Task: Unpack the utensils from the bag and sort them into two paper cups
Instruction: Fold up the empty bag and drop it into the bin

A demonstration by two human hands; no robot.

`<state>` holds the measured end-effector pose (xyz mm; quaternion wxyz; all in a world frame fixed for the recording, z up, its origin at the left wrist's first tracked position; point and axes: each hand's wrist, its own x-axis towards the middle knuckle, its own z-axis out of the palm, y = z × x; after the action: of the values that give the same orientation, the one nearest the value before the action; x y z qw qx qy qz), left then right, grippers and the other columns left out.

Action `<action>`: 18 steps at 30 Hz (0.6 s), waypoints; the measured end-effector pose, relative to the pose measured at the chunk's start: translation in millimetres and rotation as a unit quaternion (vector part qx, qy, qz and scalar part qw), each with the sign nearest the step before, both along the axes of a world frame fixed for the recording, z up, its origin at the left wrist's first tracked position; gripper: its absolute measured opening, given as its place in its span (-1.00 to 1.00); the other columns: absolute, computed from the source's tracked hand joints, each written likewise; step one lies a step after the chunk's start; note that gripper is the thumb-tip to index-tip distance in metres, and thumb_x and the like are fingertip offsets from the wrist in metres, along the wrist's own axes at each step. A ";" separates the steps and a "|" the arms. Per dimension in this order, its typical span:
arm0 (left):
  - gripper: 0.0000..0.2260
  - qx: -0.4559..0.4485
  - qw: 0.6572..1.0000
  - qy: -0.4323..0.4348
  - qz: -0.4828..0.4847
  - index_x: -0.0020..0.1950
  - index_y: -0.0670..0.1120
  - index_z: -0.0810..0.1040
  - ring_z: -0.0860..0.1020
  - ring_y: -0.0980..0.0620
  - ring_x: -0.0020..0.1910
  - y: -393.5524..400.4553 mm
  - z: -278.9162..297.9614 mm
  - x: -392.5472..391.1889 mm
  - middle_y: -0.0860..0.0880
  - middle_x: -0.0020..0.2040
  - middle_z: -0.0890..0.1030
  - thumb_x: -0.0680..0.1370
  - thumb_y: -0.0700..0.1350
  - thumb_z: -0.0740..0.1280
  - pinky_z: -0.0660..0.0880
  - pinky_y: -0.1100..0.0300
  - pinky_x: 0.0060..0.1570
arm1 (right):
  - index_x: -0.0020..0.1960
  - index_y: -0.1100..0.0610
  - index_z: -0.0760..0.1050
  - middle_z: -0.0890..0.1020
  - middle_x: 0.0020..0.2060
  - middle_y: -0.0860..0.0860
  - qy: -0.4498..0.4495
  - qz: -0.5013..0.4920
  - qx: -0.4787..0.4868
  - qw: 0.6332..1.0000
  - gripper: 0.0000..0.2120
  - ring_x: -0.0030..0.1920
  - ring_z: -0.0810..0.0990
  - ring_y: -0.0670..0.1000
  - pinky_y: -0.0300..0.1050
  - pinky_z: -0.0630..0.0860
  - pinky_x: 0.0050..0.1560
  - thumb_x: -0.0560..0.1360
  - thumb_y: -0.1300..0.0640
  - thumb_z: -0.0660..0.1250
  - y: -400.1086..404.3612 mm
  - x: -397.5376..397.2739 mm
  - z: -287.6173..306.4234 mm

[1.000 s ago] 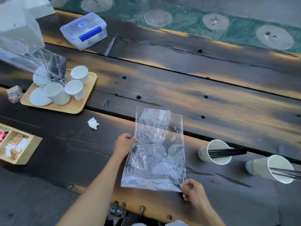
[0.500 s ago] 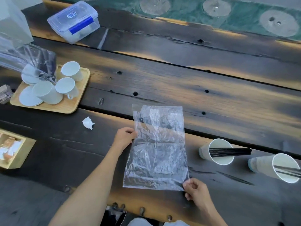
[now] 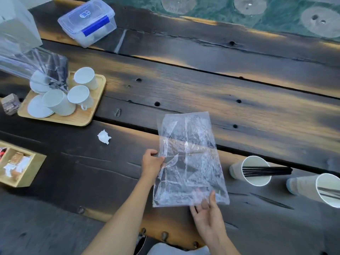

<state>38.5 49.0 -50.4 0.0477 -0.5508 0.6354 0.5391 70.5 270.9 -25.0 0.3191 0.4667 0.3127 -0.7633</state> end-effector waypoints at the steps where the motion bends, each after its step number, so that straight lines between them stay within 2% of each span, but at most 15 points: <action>1: -0.75 0.019 0.999 0.016 0.021 0.19 -0.10 0.46 0.59 0.00 -0.32 3.7 -1.3 2.7 -0.14 -0.05 0.64 0.53 -0.21 0.37 0.56 0.06 -0.22 | 0.20 0.12 0.48 0.60 0.10 0.17 -0.007 0.029 0.005 1.000 -0.74 0.15 0.55 0.14 0.12 0.42 0.30 0.56 0.05 0.29 -7.0 3.6 5.5; 3: -0.76 0.050 0.998 0.032 0.034 0.20 -0.11 0.45 0.60 -0.04 -0.32 9.5 -1.9 6.6 -0.16 -0.09 0.64 0.55 -0.20 0.36 0.61 0.02 -0.17 | 0.09 0.20 0.51 0.65 -0.06 0.22 0.002 0.140 0.030 0.990 -0.86 -0.06 0.63 0.12 0.04 0.55 0.04 0.55 0.21 0.33 -20.1 10.8 7.7; 5: -0.74 0.035 0.999 0.022 0.019 0.17 -0.09 0.46 0.62 -0.07 -0.34 10.3 -4.0 6.4 -0.15 -0.13 0.65 0.53 -0.11 0.40 0.66 -0.03 -0.19 | -0.05 0.22 0.52 0.69 -0.22 0.15 0.029 0.252 0.059 0.965 -0.97 -0.29 0.66 0.04 -0.10 0.57 -0.21 0.52 0.28 0.36 -30.0 15.4 9.1; 8: -0.63 -0.023 1.000 -0.007 -0.011 0.06 -0.02 0.49 0.67 -0.12 -0.21 -4.5 -3.9 -0.3 -0.09 -0.09 0.64 0.40 0.17 0.41 0.67 -0.03 -0.20 | -0.14 0.19 0.51 0.69 -0.31 0.07 0.068 0.338 0.106 0.933 -0.92 -0.35 0.65 -0.02 -0.20 0.54 -0.32 0.52 0.27 0.38 -29.9 16.4 5.2; 9: -0.66 -0.034 0.999 -0.006 -0.013 -0.01 -0.01 0.53 0.67 -0.13 -0.18 -11.1 -5.5 -3.9 -0.06 -0.13 0.65 0.39 0.20 0.39 0.66 -0.05 -0.17 | -0.12 0.20 0.52 0.70 -0.29 0.07 0.073 0.350 0.112 0.927 -0.93 -0.34 0.64 -0.03 -0.20 0.54 -0.33 0.51 0.26 0.40 -28.1 16.7 6.1; 11: -0.79 -0.061 0.998 0.002 -0.019 -0.22 -0.03 0.61 0.63 -0.12 -0.17 -21.9 -6.6 -11.0 -0.02 -0.26 0.65 0.45 0.10 0.37 0.63 -0.01 -0.09 | -0.08 0.22 0.55 0.70 -0.27 0.07 0.072 0.367 0.118 0.920 -0.92 -0.32 0.64 -0.04 -0.20 0.52 -0.34 0.48 0.23 0.44 -22.6 18.9 2.9; 13: -0.72 -0.080 0.996 0.005 -0.033 -0.42 -0.07 0.54 0.52 -0.08 -0.30 -31.1 -10.4 -16.2 -0.02 -0.42 0.54 0.49 -0.05 0.34 0.53 0.11 -0.16 | -0.08 0.23 0.57 0.69 -0.28 0.08 0.061 0.359 0.122 0.923 -0.92 -0.35 0.62 -0.05 -0.21 0.49 -0.35 0.48 0.22 0.44 -18.5 20.5 1.1; 14: -0.69 -0.075 0.997 0.006 -0.034 -0.49 -0.07 0.46 0.45 -0.05 -0.35 -35.3 -13.7 -18.3 -0.03 -0.46 0.45 0.47 -0.06 0.31 0.47 0.12 -0.23 | -0.10 0.24 0.58 0.69 -0.28 0.09 0.050 0.344 0.123 0.930 -0.93 -0.36 0.61 -0.05 -0.21 0.47 -0.37 0.49 0.23 0.42 -16.9 21.3 -2.3; 16: -0.74 -0.051 0.998 0.016 -0.037 -0.47 -0.04 0.38 0.38 -0.01 -0.36 -41.2 -14.9 -23.6 -0.09 -0.44 0.36 0.43 -0.06 0.26 0.42 0.11 -0.28 | -0.12 0.25 0.61 0.70 -0.26 0.12 0.026 0.308 0.123 0.943 -0.93 -0.37 0.61 -0.04 -0.21 0.45 -0.39 0.50 0.23 0.41 -14.7 23.3 -7.5; 18: -0.78 -0.005 0.999 0.022 -0.024 -0.38 -0.08 0.39 0.40 -0.03 -0.38 -41.8 -6.7 -29.5 -0.13 -0.38 0.38 0.48 -0.13 0.23 0.41 0.13 -0.30 | -0.07 0.25 0.60 0.69 -0.25 0.12 0.008 0.284 0.130 0.950 -0.91 -0.37 0.62 -0.04 -0.21 0.45 -0.39 0.49 0.22 0.42 -13.3 25.8 -14.1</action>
<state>9.0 7.1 -57.1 0.0438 -0.5237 0.6522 0.5462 96.3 257.6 -39.2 0.4568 0.3897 0.5319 -0.5971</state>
